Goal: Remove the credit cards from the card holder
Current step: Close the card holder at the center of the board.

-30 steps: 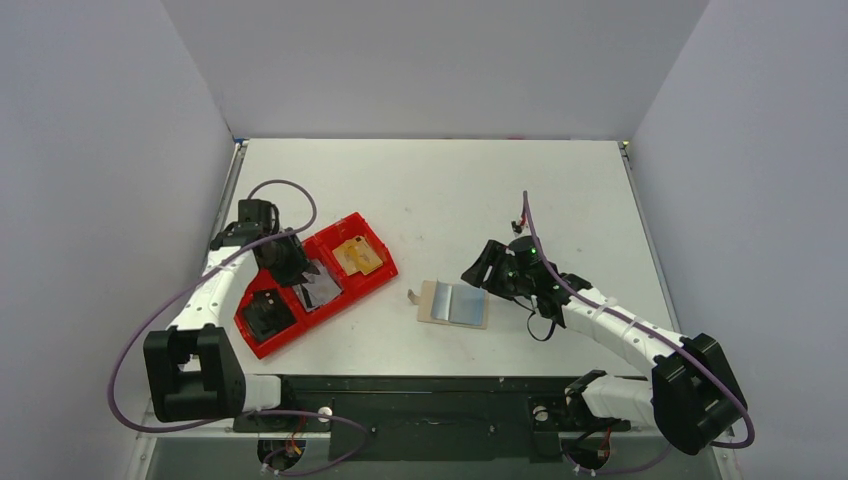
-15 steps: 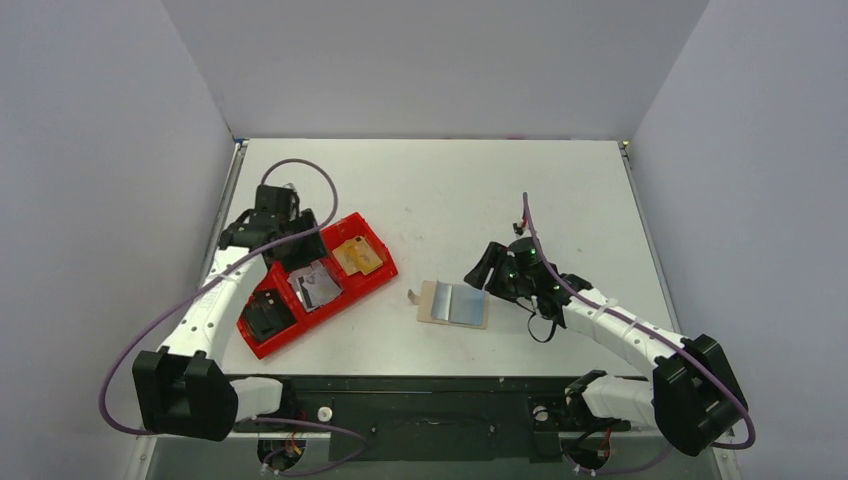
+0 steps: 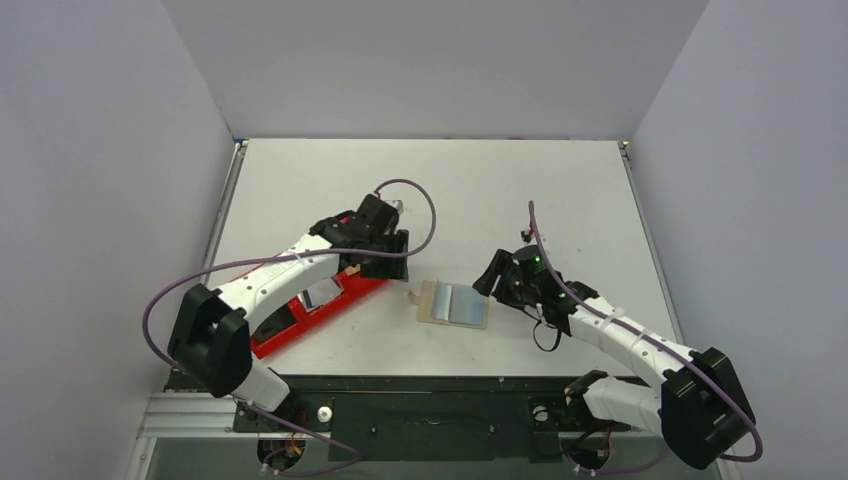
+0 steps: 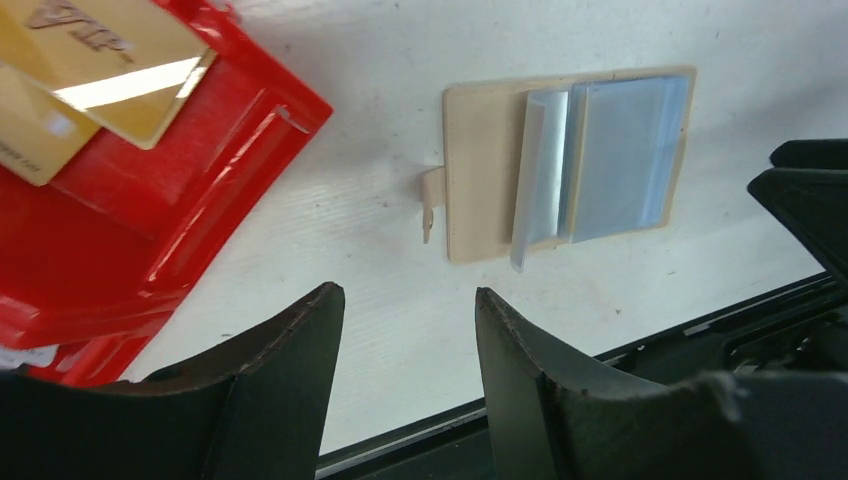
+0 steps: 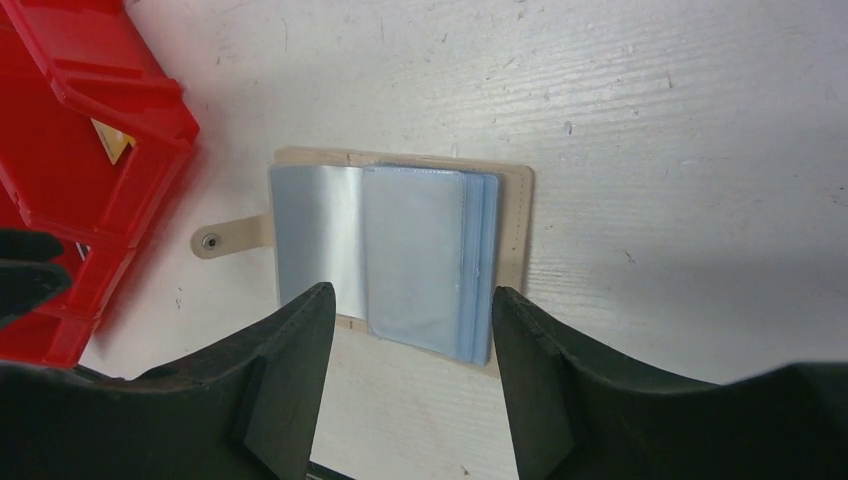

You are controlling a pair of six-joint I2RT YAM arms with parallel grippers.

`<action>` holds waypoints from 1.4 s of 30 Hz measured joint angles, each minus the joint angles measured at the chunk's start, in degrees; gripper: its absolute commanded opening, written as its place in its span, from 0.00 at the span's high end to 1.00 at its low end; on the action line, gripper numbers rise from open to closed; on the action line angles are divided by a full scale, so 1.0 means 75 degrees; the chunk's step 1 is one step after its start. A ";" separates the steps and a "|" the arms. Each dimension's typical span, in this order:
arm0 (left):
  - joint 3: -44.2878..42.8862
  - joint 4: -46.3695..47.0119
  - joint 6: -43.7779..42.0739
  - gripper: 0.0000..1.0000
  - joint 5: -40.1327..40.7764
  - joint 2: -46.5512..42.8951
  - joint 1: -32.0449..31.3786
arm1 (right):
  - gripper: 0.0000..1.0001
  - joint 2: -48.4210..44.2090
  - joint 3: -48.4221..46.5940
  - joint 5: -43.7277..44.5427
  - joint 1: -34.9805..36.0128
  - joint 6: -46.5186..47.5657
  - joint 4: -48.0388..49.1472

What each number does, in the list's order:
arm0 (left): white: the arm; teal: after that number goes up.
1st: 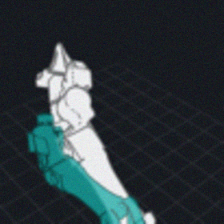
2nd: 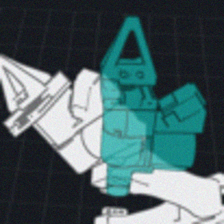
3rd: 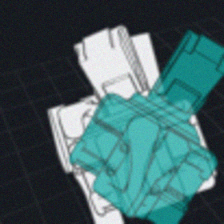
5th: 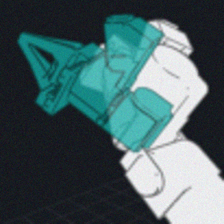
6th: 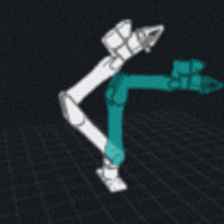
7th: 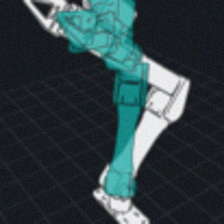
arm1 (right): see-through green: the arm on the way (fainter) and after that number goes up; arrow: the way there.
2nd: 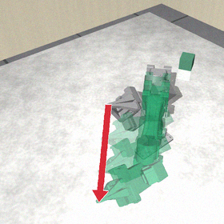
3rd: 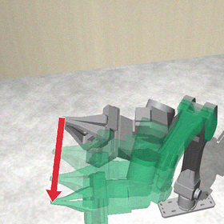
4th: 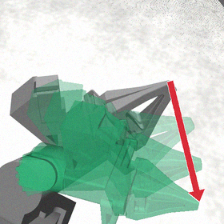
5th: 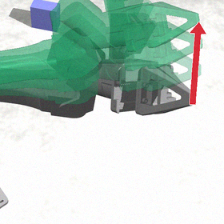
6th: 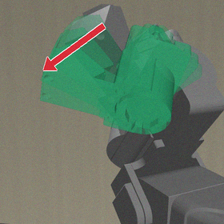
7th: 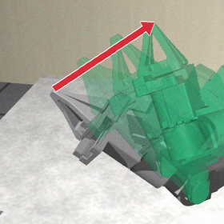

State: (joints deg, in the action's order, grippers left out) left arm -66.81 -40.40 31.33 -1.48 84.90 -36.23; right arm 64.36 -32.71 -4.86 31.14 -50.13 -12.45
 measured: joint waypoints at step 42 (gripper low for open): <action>-0.0175 0.0423 0.0137 1.00 0.0166 0.1247 -0.0705 | 0.51 0.1384 0.0312 0.0338 0.0399 -0.0128 0.0466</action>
State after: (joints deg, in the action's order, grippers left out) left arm -68.12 -37.23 32.36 -0.23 94.26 -41.52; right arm 74.74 -30.37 -2.33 34.13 -51.09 -8.95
